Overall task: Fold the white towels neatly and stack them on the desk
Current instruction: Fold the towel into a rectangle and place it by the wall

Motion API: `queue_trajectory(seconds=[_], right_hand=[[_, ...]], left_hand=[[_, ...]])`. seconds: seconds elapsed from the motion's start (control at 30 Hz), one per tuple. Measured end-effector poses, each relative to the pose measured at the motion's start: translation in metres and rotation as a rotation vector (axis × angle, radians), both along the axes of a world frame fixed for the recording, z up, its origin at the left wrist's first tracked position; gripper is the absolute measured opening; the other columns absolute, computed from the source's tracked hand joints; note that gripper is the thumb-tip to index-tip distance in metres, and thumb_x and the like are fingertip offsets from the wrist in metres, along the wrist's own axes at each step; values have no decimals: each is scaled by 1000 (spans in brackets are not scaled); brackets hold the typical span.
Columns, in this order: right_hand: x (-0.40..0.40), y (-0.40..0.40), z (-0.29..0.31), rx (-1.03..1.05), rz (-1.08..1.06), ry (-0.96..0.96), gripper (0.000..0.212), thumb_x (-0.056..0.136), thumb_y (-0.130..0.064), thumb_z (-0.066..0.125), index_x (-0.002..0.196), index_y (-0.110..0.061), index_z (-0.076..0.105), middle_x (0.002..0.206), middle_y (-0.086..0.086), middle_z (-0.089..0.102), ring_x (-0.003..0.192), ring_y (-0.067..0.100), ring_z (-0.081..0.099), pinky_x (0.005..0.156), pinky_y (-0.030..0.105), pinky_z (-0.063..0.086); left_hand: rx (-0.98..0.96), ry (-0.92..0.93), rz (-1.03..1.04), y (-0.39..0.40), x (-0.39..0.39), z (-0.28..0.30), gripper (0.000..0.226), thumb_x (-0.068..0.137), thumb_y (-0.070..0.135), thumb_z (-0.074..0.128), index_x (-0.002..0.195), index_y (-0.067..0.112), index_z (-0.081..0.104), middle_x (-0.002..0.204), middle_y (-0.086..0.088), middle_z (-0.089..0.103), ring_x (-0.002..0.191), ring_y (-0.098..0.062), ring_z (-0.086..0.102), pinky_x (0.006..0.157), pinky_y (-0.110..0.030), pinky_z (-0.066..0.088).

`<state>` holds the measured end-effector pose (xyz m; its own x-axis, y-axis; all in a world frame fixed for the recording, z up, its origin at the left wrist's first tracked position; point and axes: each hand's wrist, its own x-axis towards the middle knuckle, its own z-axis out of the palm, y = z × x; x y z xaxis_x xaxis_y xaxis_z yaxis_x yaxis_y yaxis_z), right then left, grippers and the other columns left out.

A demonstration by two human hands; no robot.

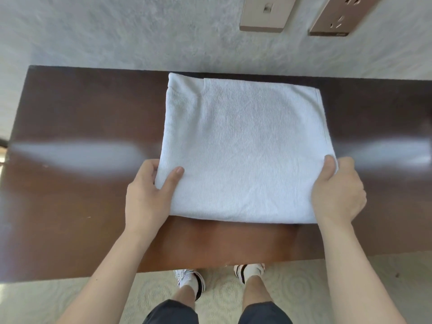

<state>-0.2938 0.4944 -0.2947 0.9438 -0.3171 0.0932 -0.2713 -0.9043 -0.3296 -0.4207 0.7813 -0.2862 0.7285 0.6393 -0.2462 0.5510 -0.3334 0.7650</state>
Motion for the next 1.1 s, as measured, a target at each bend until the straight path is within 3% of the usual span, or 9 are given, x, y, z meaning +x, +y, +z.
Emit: queue_trajectory(seconds=[0.17,0.33,0.47,0.57,0.67,0.8,0.87,1.0,1.1], right_hand=[[-23,-4,1,55,-49,-8,36,108,-39,36,104,-6,50,84,8,50,75,33,45,69,39,30],[-42,-10,-16,60,-74,66,32,108,-37,34,103,-8,47,84,5,48,73,29,42,70,39,31],[-36,-7,-13,9,-69,52,32,105,-35,42,119,-7,49,107,16,58,90,39,54,76,44,37],[-29,7,-8,-78,118,-81,39,101,-34,50,131,-8,51,125,19,56,113,41,52,95,50,37],[-21,42,-6,-24,490,-18,47,104,-37,41,146,-14,43,151,12,44,140,31,38,115,47,24],[-9,69,-25,-140,780,211,58,105,-50,24,160,-33,17,170,1,6,156,21,0,126,44,-2],[1,55,-32,-196,713,222,60,104,-54,19,160,-36,10,170,0,0,156,19,-5,126,44,-4],[11,30,-30,-198,389,287,61,104,-53,12,161,-33,3,170,-1,-5,155,18,-11,124,53,-8],[-4,63,-26,-164,488,235,61,105,-50,12,161,-28,6,170,2,-1,155,24,-9,123,53,-10]], left_hand=[[-41,-51,-17,3,-19,-3,16,91,38,68,86,36,52,83,37,63,77,11,59,61,-8,40],[10,56,-11,4,-28,-17,25,90,48,66,98,25,59,82,21,62,75,5,57,60,-11,37],[38,126,-49,-2,-24,-14,39,89,50,66,112,22,53,89,20,57,85,-14,59,62,-20,38],[248,100,-125,-4,-15,-8,65,88,50,67,139,17,43,121,4,57,113,-23,55,85,-36,42],[535,-63,-314,-22,13,-9,59,97,47,52,147,16,43,147,-10,48,137,-32,42,109,-43,34],[582,54,-744,-52,59,-30,60,104,51,23,159,29,19,169,-5,8,155,-24,1,126,-42,3],[669,121,-817,-44,63,-42,63,103,59,15,160,35,4,169,3,-6,154,-19,-12,125,-41,-7],[695,187,-693,-31,61,-43,69,101,64,13,160,31,-3,168,3,-10,154,-24,-15,125,-44,-9],[690,108,-823,-59,62,-41,68,103,59,16,161,27,0,168,-1,-8,154,-25,-15,125,-44,-8]])
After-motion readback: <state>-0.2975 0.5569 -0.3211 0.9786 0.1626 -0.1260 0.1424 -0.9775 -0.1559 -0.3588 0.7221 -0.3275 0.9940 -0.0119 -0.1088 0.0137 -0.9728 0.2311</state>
